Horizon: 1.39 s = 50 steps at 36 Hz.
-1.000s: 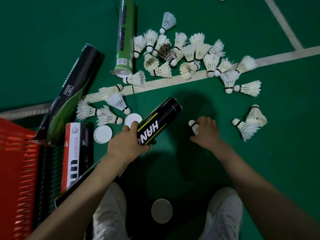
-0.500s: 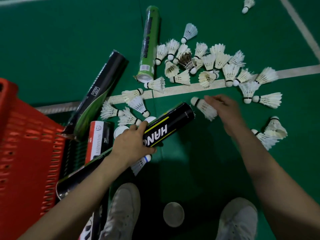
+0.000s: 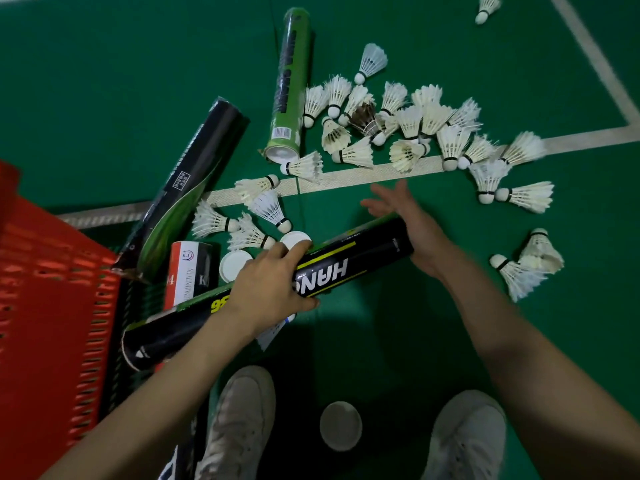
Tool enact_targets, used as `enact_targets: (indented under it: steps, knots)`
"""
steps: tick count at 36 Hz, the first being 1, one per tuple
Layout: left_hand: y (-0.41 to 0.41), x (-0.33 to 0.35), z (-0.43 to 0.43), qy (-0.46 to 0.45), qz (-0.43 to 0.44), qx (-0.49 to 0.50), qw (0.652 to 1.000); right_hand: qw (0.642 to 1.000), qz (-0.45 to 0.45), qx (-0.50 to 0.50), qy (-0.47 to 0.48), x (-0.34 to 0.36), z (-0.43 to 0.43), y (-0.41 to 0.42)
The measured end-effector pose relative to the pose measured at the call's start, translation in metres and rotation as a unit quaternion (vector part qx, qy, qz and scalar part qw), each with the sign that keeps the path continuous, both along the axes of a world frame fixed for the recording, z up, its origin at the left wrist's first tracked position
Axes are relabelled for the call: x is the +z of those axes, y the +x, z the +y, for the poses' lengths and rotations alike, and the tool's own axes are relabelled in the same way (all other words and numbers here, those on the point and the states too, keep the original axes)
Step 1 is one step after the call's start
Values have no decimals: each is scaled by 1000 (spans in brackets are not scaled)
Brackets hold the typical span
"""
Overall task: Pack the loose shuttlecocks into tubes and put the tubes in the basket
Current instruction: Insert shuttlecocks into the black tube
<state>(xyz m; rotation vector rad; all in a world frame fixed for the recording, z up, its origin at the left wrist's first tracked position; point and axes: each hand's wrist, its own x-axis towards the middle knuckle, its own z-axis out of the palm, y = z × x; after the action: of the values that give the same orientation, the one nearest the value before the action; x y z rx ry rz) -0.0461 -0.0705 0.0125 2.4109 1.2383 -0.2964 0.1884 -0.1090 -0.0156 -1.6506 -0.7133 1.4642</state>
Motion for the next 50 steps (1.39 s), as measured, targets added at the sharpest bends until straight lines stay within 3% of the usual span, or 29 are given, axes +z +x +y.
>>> enact_targets:
  steps: [3,7,10,13,15,20,23,33,39,44,50]
  knots:
    - [9,-3,0,13,10,-11,1000,1000,-7,-4,-11,-5,-5,4]
    - [29,-7,-2,13,25,-11,1000,988,-63,-141,3,-8,-14,16]
    - [42,-11,-3,3,38,5,999,958,-237,-165,-5,-16,-28,32]
    - [53,-15,-7,14,51,-6,999,876,-472,-90,-45,-35,-54,58]
    - [61,-17,-11,17,60,-21,998,826,-550,-62,-107,-46,-71,70]
    - [72,-22,-22,-5,61,-33,998,796,-540,-16,-272,-56,-105,83]
    - [73,-24,-28,-8,66,-45,997,787,-537,-13,-303,-60,-117,85]
    - [62,-22,-32,-13,83,-40,996,791,-549,25,-269,-57,-115,86]
    - [48,-22,-28,-16,82,-19,996,839,-482,-39,-250,-56,-108,78]
    - [45,-28,-27,-34,67,11,997,937,-327,-60,-106,-54,-97,48]
    - [36,-34,-26,-62,45,57,995,965,-253,-44,-52,-53,-73,9]
